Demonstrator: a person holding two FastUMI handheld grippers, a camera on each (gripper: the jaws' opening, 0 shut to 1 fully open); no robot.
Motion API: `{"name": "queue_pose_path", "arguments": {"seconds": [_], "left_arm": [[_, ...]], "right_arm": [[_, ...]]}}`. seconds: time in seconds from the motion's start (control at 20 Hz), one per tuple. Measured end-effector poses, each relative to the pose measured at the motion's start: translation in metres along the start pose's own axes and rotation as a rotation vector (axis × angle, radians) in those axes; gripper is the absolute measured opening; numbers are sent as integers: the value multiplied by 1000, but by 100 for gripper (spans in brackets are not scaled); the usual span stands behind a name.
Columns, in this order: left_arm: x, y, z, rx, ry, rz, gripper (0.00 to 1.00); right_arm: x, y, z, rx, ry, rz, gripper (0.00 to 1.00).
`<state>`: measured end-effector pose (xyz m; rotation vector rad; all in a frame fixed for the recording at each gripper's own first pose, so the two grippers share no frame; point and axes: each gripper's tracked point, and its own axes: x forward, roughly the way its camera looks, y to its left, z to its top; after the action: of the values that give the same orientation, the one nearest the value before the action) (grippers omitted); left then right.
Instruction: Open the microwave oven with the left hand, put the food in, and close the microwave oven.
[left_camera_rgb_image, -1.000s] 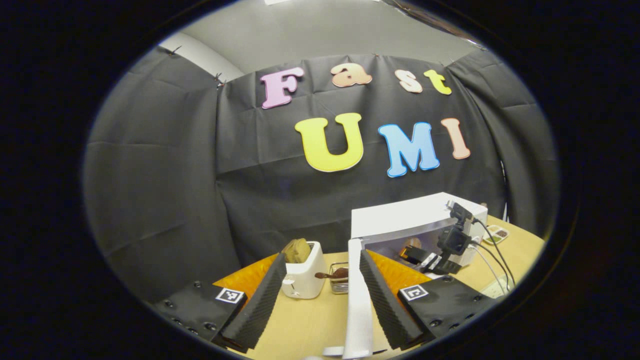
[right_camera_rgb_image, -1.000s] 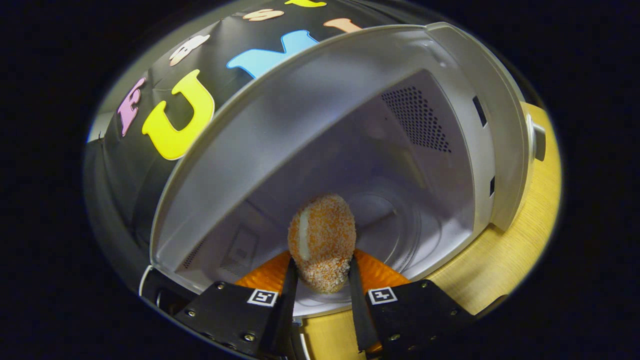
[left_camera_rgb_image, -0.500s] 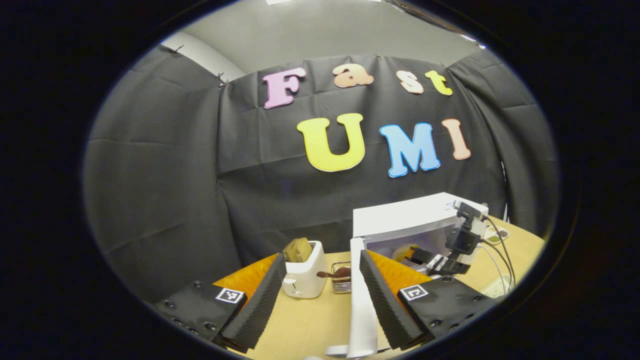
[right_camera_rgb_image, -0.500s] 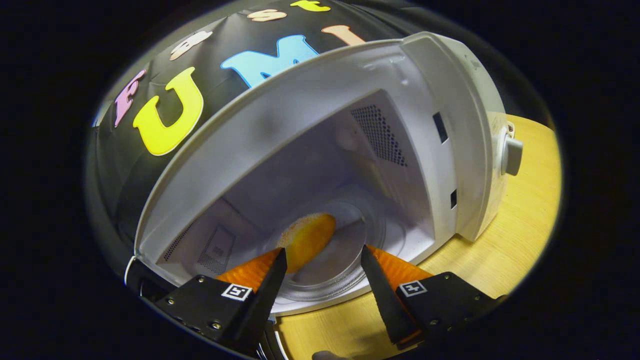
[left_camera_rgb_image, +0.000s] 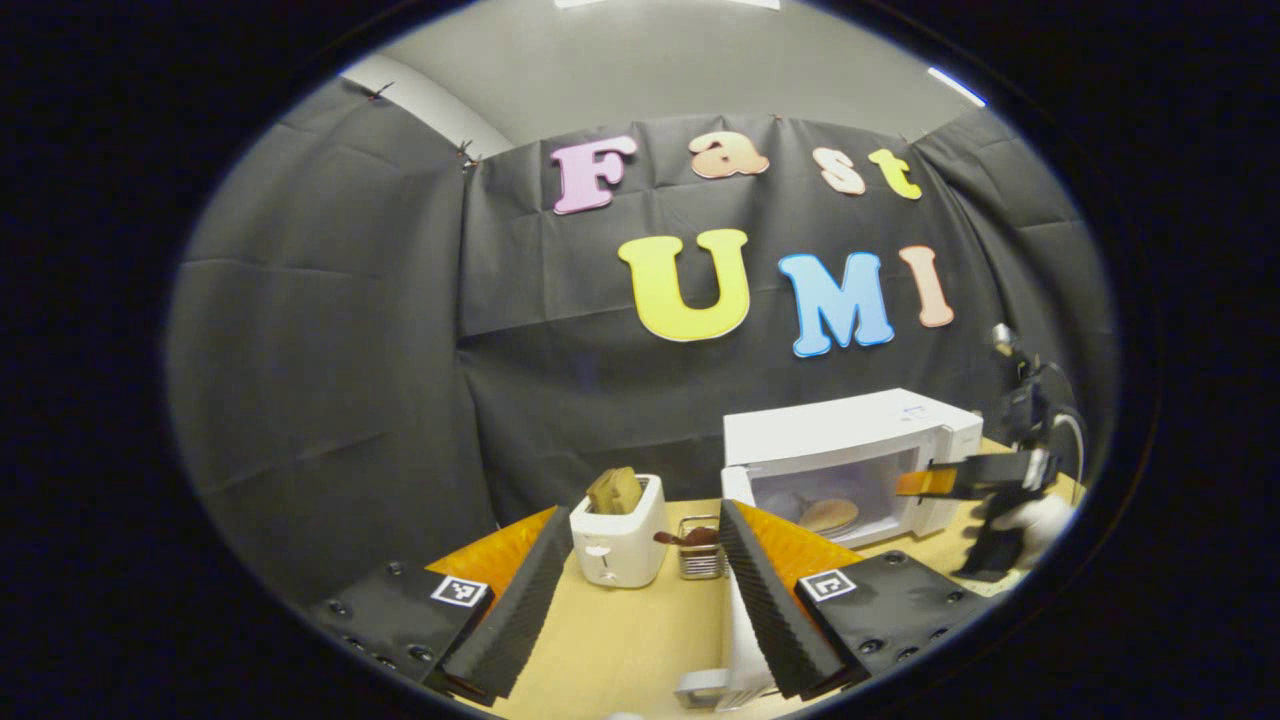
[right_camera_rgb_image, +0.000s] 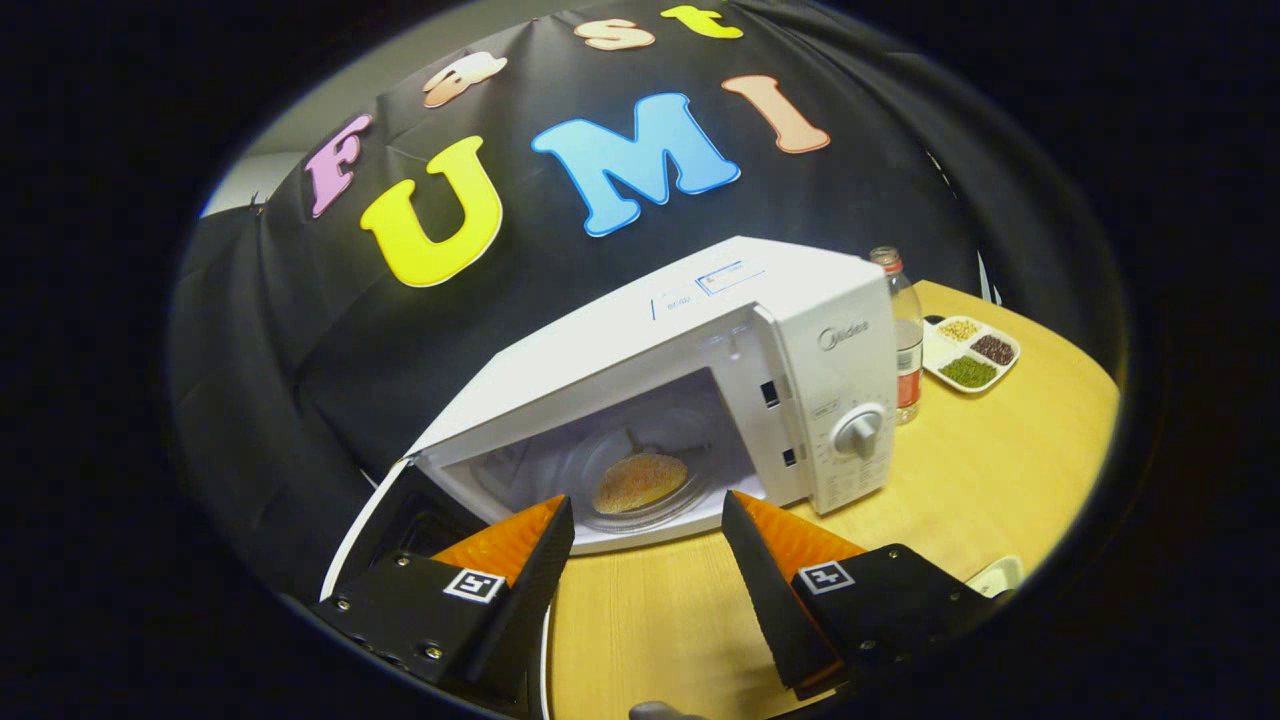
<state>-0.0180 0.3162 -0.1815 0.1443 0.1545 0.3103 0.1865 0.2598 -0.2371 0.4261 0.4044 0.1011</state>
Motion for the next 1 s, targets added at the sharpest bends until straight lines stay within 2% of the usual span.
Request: {"name": "queue_pose_path", "arguments": {"seconds": [0.15, 0.25, 0.4, 0.5, 0.55, 0.65, 0.75, 0.8, 0.9, 1.0], "left_arm": [[-10, 15, -9, -13, 4, 26, 98], [-17, 22, -19, -21, -8, 33, 100], [-18, 34, -62, 17, 68, 67, 99], [-21, 37, -83, 31, 92, 77, 99], [-23, 37, -93, 31, 108, 80, 99], [-26, 35, -115, 46, 144, 82, 99], [-29, 34, -133, 66, 166, 89, 99], [-31, 31, -141, 63, 182, 87, 94], [-35, 26, -153, 52, 198, 82, 97], [-35, 21, -156, 50, 204, 73, 94]], "right_arm": [[-59, -15, 25, -105, -5, 22, 91], [-93, -24, 51, -167, -71, 34, 91], [-135, -37, 77, -216, -130, 14, 91], [-153, -37, 79, -200, -96, 37, 94], [-163, -39, 83, -209, -94, 37, 98], [-173, -44, 92, -238, -111, 16, 98], [-184, -43, 101, -250, -144, 3, 98], [-187, -47, 107, -273, -165, -16, 98], [-189, -48, 120, -315, -207, -28, 98], [-192, -49, 133, -355, -258, -47, 98]]}}
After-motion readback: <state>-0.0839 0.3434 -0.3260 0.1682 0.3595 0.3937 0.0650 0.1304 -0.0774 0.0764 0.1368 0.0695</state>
